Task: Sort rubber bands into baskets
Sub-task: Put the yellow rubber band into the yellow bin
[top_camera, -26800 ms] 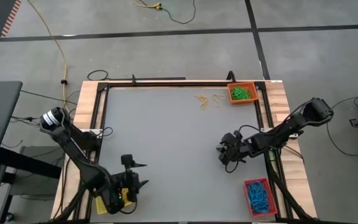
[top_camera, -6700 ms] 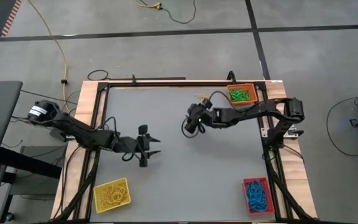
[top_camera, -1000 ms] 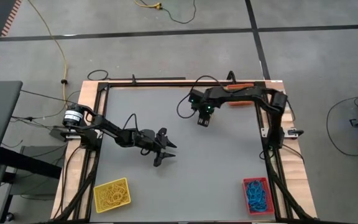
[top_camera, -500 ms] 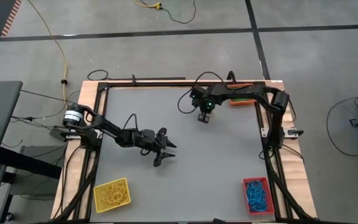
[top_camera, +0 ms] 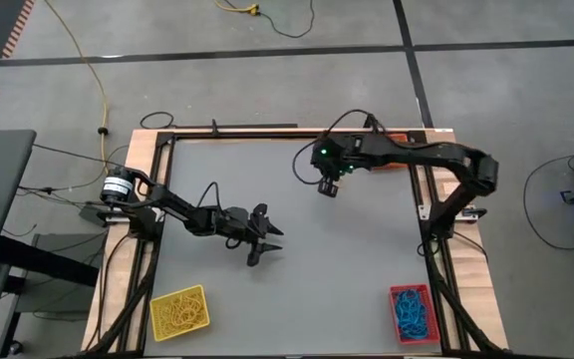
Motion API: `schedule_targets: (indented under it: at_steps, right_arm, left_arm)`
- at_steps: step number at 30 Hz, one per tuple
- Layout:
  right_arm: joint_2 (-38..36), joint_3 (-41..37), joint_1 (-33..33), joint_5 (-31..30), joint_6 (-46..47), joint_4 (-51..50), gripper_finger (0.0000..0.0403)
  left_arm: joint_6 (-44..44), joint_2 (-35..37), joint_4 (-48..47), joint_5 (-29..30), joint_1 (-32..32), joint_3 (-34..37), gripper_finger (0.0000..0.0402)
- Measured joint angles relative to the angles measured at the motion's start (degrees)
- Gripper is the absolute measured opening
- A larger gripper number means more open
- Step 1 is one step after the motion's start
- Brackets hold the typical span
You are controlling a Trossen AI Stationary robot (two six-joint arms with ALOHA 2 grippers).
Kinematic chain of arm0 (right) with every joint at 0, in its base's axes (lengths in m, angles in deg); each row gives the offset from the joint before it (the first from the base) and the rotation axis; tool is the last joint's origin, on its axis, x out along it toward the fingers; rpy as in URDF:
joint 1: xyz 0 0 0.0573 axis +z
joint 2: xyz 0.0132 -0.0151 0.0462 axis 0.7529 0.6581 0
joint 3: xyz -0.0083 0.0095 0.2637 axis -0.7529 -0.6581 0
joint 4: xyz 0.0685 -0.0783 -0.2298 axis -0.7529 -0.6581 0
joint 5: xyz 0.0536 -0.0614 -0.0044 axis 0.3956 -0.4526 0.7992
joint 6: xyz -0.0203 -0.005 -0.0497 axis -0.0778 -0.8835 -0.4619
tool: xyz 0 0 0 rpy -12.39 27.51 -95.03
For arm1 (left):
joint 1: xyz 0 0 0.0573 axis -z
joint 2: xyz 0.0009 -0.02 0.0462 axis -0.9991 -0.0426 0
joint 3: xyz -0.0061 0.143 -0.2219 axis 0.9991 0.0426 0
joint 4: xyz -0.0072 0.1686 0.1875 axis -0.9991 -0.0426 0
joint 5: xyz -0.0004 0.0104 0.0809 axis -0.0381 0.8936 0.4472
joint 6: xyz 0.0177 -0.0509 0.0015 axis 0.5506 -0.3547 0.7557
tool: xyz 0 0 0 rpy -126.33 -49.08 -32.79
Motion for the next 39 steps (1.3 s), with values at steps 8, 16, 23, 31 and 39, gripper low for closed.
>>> schedule_targets:
  at_steps: [8, 16, 23, 31, 39]
  right_arm:
    - [-7.52, 0.02, 8.69, -0.04, 1.63, 3.94, 0.0017]
    - [-7.53, 0.04, 18.56, -0.11, 2.05, 9.76, 0.0018]
    - [-5.73, 0.00, 27.23, -5.47, 3.57, 12.02, 0.0019]
    - [-2.06, 0.02, 35.78, -10.54, 5.71, 13.78, 0.0019]
    - [0.50, 0.02, 39.32, -11.04, 5.14, 18.01, 0.0020]
  left_arm:
    - [0.00, 0.00, 5.00, 4.37, 0.00, 0.00, 0.0197]
    - [0.00, 0.00, 10.45, 9.10, 0.00, -1.46, 0.0197]
    - [-0.56, 0.00, 10.33, 16.18, 2.03, -3.94, 0.0197]
    - [-6.17, 0.00, 7.32, 25.76, 5.60, -6.29, 0.0197]
    - [-5.23, 0.00, 2.92, 27.55, 8.90, -6.95, 0.0197]
